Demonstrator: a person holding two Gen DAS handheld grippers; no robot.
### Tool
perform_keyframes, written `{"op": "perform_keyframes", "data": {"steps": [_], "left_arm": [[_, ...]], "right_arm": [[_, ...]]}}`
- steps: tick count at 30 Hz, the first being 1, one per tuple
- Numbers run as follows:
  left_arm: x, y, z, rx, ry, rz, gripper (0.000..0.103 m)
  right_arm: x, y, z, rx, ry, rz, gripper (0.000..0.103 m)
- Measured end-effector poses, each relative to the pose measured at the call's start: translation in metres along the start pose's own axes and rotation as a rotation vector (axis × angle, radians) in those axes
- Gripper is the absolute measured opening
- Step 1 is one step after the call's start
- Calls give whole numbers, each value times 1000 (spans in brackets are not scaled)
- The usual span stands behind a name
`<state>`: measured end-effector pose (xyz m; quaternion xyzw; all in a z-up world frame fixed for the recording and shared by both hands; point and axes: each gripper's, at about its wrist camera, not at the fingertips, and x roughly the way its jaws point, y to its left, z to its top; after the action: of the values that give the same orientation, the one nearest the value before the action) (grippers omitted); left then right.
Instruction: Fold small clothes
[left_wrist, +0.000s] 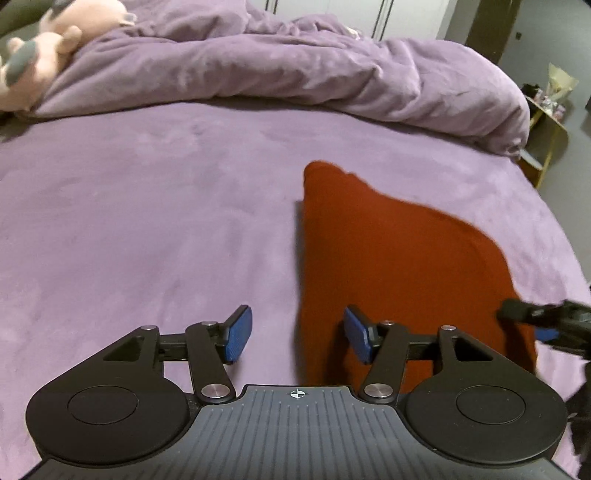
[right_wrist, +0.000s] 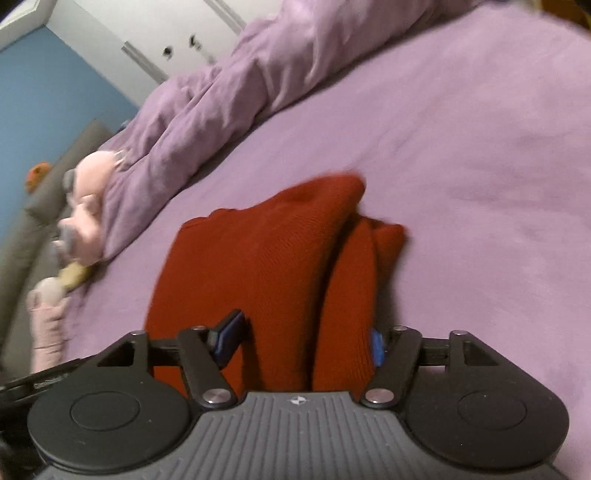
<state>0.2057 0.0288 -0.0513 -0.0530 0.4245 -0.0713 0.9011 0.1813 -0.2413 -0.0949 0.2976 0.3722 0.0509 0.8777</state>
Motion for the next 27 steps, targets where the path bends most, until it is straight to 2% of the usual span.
{"op": "perform_keyframes", "data": {"steps": [3,4,5,7,9,10,11,15,18,21,27], "left_arm": [[6,-10,-16,17,50,4,64],[10,-12,-19,18,65,15,69],[14,-16,-22,17,88,40,71],[10,-22,-25,6,90,75,72],[0,-33,-24,23,79,111,75],[-4,-39,-24,34,75,120,80],[-9,-44,-26,42,71,124,82],[-27,-57,-34,54,41,134,89],[-36,-61,-41,90,40,166,90],[-40,-61,-42,111,50,196,90],[-48,-49,-48,46,82,178,90]], "right_arm": [[-20,1,-18,7,-3,-32,68],[-20,2,-24,-2,14,-82,68],[-17,3,-28,-36,28,-172,70],[-18,7,-35,-78,32,-274,72],[-28,17,-39,-70,21,-288,73],[-32,25,-42,-92,24,-295,76],[-34,36,-47,-129,37,-310,84],[-47,59,-68,-207,69,-308,99],[-49,71,-76,-208,94,-312,99],[-51,81,-80,-229,119,-353,99],[-48,99,-84,-238,131,-393,99]]}}
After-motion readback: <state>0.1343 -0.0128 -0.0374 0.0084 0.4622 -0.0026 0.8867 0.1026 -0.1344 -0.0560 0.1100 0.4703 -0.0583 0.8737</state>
